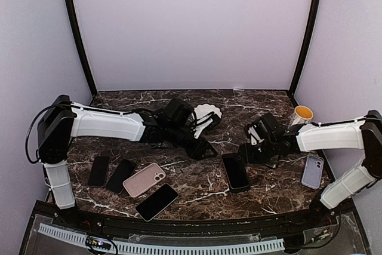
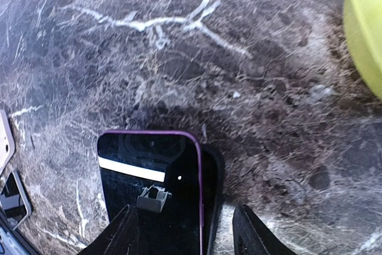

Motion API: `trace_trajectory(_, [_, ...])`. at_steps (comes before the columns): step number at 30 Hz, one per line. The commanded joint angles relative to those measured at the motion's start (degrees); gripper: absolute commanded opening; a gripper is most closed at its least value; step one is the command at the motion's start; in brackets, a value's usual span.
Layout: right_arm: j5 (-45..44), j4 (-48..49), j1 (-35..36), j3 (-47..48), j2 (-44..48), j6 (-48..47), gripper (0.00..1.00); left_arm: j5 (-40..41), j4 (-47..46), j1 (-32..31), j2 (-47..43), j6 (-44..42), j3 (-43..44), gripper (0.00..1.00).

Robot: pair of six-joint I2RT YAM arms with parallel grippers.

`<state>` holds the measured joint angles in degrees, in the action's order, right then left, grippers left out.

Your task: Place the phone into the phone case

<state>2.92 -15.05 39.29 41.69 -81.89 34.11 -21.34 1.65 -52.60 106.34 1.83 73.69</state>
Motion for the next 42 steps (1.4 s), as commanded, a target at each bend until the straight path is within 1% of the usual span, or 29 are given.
trace_trajectory(1, [5.18, 6.68, -0.52, -3.76, 1.28, -0.91, 0.56, -4.14, 4.38, -0.99, 6.79, 3.94, 4.98, 0.46])
trace_trajectory(5, [7.1, 9.48, -0.53, -5.97, -0.26, -0.45, 0.6, -1.6, 5.84, -3.35, 12.24, 3.66, 10.46, 0.42])
trace_trajectory(6, [6.85, 9.39, -0.53, -6.07, -0.73, -0.31, 0.6, -0.61, 6.93, -3.46, 12.94, 3.91, 11.23, 0.39])
trace_trajectory(9, [6.36, 9.93, -0.53, -6.94, -1.0, 0.07, 0.6, 0.6, 7.46, -3.56, 14.88, 4.12, 12.51, 0.36])
trace_trajectory(13, [6.82, 10.63, -0.53, -7.63, -1.37, -0.08, 0.57, -1.61, 6.07, -4.1, 17.06, 3.17, 13.05, 0.36])
trace_trajectory(16, [6.95, 10.57, -0.53, -7.82, -1.68, -0.24, 0.56, -0.92, 5.51, -4.22, 19.3, 4.13, 14.63, 0.32])
trace_trajectory(21, [8.28, 11.06, -0.53, -8.44, -1.93, -0.16, 0.55, 0.58, 8.44, -4.96, 23.01, 4.08, 18.99, 0.28])
trace_trajectory(26, [9.25, 11.53, -0.44, -8.6, -1.08, -0.26, 0.51, 1.32, 10.05, -6.19, 25.0, 2.61, 21.58, 0.24])
trace_trajectory(29, [8.54, 11.13, -0.44, -8.89, 1.08, -0.21, 0.5, 2.21, 11.66, -6.55, 25.45, 1.71, 22.26, 0.23])
trace_trajectory(32, [7.5, 10.04, -0.48, -9.13, 2.45, -0.85, 0.52, 3.22, 14.26, -6.71, 25.36, 1.14, 23.25, 0.21])
trace_trajectory(35, [4.95, 5.8, -0.48, -7.42, 2.58, -2.52, 0.54, 4.29, 17.25, -6.73, 24.58, 1.47, 24.53, 0.21])
trace_trajectory(38, [3.77, 2.01, -0.44, -5.72, 3.3, -3.85, 0.54, 4.09, 17.53, -6.65, 22.01, 1.8, 25.01, 0.21])
trace_trajectory(42, [3.11, -2.53, -0.44, -4.88, 5.46, -3.52, 0.51, 4.39, 18.06, -6.29, 18.41, 1.22, 25.03, 0.21])
